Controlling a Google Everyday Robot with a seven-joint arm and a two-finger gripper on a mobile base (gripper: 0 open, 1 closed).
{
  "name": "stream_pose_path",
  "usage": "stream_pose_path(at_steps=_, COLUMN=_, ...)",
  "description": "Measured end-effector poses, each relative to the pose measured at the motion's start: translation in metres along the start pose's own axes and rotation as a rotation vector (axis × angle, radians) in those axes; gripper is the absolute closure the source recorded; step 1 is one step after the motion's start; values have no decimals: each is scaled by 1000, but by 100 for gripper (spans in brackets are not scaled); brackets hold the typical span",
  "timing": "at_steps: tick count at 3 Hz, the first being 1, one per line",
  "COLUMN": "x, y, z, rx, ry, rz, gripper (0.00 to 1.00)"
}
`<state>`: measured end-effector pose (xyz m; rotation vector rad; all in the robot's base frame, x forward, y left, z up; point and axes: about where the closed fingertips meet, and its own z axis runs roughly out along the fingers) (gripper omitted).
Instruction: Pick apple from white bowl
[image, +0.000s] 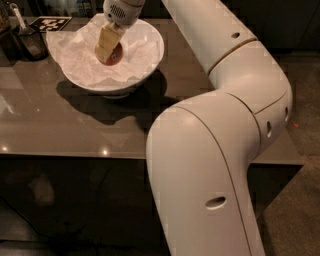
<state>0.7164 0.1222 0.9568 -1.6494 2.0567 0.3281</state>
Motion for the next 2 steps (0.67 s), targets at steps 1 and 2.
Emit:
stream_pose_path(at_steps=1, x=-14, y=14, z=-29, rx=-9, ry=-77, rz=-63, gripper=100)
stream_pose_path(at_steps=2, x=-15, y=14, z=-28, rx=-9, ry=-78, rz=-65, gripper=100)
